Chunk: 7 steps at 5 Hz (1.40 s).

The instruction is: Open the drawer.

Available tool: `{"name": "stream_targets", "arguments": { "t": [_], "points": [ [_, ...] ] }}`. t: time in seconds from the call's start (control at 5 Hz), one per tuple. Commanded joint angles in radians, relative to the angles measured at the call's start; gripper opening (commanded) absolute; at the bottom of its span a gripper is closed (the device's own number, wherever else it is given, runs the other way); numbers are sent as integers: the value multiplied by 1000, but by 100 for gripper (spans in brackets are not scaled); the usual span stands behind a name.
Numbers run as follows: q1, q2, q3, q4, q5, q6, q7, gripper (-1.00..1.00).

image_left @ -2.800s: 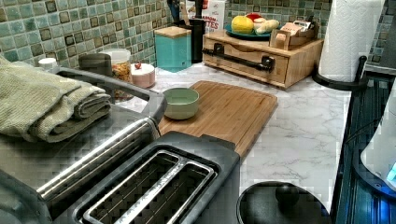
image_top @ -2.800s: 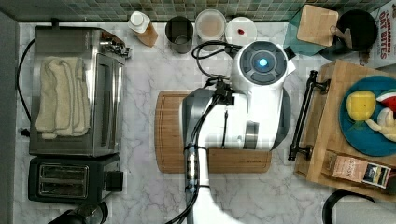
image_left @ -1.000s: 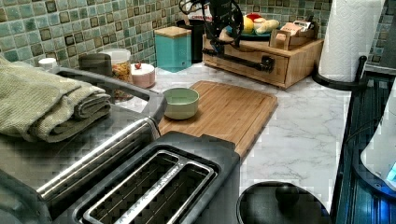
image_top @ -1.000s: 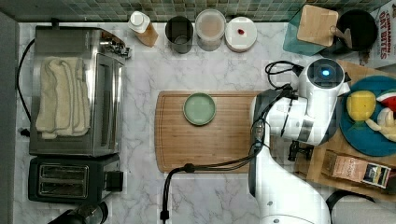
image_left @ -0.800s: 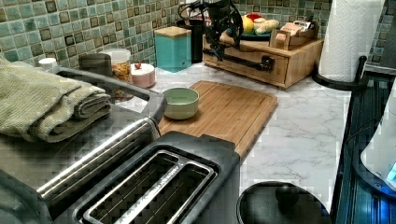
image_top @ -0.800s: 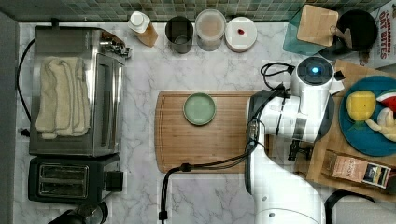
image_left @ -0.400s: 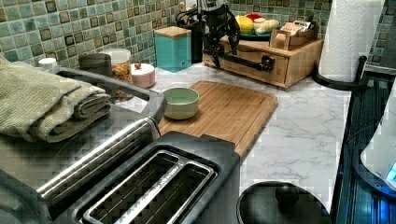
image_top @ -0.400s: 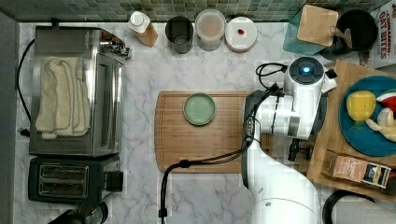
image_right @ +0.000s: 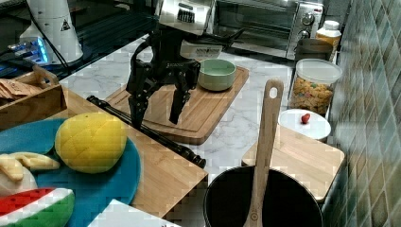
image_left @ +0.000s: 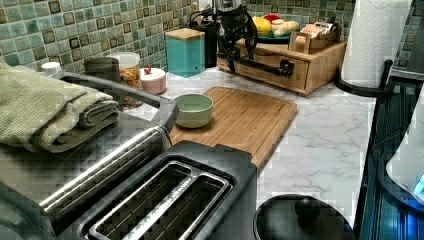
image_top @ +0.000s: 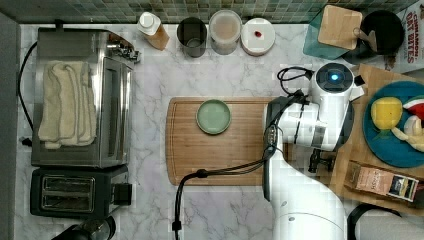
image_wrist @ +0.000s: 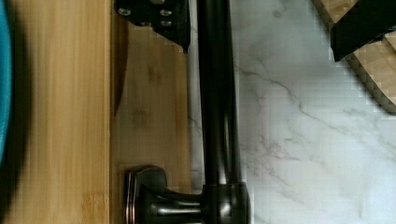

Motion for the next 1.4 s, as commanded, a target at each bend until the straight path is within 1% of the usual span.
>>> {"name": "stream_targets", "arguments": {
  "t": [0.2, 0.4, 0.6, 1.0, 1.2, 1.4],
  "points": [
    [-83, 68, 27, -10, 89, 120, -75, 100],
    [-80, 74, 32, -32, 108, 149, -84, 100],
    [-74, 79, 42, -35, 131, 126, -81, 100],
    [-65, 78, 52, -73, 151, 171, -95, 100],
    [-71, 89, 83, -66, 186, 165, -118, 100],
    [-57, 96, 123, -79, 234, 184, -116, 100]
  ]
}}
